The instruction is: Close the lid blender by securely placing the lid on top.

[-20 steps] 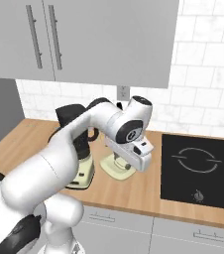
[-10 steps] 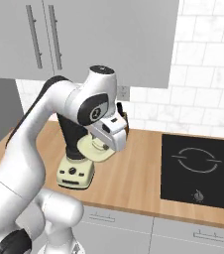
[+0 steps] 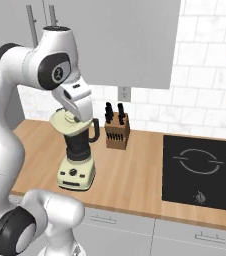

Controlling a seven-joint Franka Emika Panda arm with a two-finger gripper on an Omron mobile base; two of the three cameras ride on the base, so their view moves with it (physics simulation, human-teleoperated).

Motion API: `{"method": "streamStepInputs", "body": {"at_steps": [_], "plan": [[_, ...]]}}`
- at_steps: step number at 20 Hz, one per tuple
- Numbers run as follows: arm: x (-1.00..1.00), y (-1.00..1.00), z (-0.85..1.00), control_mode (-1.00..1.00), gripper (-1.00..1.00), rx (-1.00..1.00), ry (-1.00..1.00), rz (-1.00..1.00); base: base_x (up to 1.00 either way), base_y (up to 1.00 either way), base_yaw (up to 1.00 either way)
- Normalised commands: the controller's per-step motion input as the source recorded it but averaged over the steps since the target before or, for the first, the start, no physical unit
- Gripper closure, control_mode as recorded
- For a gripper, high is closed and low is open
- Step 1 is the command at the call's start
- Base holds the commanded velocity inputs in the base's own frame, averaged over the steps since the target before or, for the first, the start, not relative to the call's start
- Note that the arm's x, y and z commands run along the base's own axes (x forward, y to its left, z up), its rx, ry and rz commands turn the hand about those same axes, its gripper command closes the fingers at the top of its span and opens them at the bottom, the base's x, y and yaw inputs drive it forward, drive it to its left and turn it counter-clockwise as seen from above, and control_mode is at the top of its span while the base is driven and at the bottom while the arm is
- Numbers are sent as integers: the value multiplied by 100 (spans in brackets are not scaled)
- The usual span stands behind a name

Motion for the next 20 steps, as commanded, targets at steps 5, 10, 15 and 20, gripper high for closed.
{"method": "streamStepInputs", "body": {"at_steps": [5,10,15,20], "plan": [[29,30,0,-100,100,1,0,-11,0,0,0],[31,19,-6,-100,100,9,0,-14,0,0,0],[45,38,-13,-100,100,4,0,-14,0,0,0],[47,12,-22,-100,100,0,0,-3,0,0,0]]}}
